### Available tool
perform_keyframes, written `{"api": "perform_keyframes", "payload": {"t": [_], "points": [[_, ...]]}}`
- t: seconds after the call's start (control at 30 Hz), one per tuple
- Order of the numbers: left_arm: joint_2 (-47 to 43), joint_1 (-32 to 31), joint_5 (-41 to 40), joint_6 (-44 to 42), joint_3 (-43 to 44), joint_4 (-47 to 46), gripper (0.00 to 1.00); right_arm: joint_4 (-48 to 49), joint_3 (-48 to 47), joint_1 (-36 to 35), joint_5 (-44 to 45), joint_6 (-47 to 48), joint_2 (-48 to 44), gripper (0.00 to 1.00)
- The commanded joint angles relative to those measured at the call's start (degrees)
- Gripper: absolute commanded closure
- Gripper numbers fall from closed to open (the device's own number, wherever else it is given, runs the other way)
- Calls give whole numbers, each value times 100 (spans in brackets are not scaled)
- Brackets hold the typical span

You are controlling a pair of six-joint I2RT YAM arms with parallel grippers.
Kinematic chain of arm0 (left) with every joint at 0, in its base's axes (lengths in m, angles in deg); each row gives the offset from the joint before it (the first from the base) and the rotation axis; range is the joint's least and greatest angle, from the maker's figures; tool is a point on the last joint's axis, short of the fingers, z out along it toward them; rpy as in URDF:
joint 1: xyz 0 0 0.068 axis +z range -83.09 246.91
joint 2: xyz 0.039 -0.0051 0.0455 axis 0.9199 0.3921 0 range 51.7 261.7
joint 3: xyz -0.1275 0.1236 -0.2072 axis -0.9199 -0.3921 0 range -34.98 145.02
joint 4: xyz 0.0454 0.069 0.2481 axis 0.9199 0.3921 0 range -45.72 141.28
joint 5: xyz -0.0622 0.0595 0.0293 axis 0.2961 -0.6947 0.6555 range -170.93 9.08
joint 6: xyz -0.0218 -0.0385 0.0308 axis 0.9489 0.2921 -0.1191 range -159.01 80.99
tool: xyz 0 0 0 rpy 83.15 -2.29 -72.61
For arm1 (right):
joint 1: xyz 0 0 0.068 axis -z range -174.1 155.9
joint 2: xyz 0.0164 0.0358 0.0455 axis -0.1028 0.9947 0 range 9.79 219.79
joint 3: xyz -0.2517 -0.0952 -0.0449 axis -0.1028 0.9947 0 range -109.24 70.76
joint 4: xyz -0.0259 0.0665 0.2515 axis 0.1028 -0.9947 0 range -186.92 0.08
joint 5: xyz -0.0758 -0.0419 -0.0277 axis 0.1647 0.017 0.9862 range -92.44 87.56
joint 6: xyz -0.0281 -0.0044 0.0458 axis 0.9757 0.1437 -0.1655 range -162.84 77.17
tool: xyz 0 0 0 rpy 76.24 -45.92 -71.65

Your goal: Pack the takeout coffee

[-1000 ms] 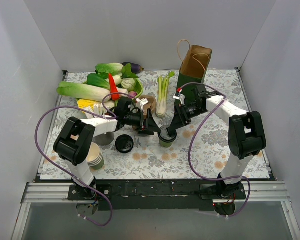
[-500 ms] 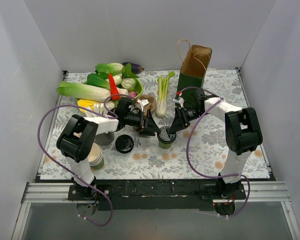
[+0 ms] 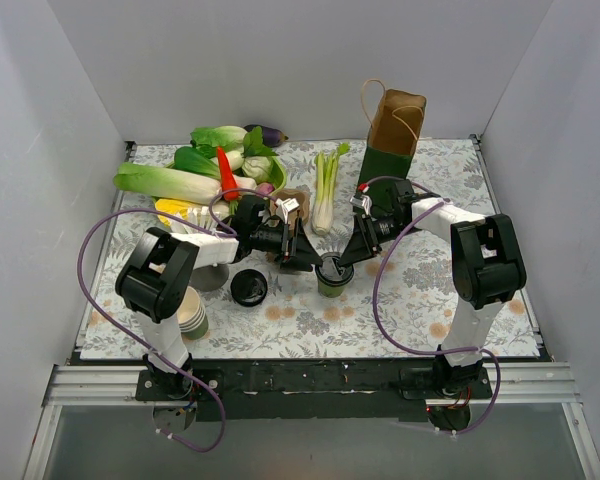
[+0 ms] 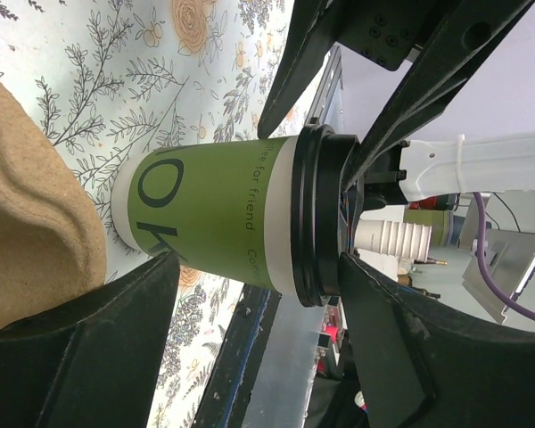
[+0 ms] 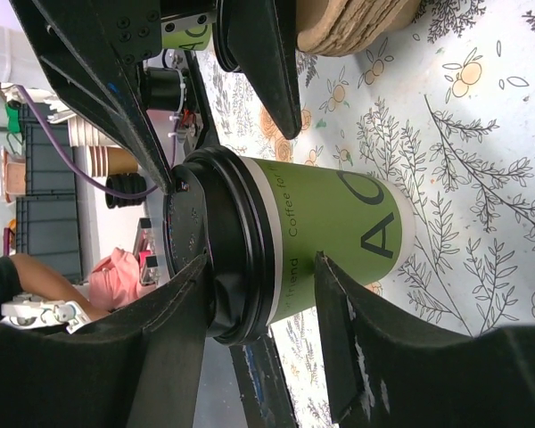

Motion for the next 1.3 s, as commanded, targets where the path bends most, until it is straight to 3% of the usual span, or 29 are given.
{"api": "perform_keyframes", "payload": {"t": [0.0, 0.2, 0.47, 0.67, 0.83, 1.1, 1.27], "points": [[265, 2, -675, -469, -35, 287, 30, -37, 205, 10, 362, -22, -41, 46], [309, 11, -1132, -952, 141, 928, 32, -72, 319, 19, 669, -40, -138, 47], [256, 11, -1335, -1128, 88, 1043, 33, -81, 451, 19, 1004, -66, -340, 47], [-182, -16, -344, -1084, 194, 220, 27, -248, 355, 28, 889, 214, -481, 48], [-341, -165, 106, -1128, 563, 120, 21, -353, 337, 63, 872, 250, -569, 48], [-886, -253, -623, -1154, 159, 788, 18, -389, 644, 107, 855, 233, -876, 48], [-966, -262, -386, -1041, -140, 911, 19, -301, 688, 90, 845, 127, -877, 48]]}}
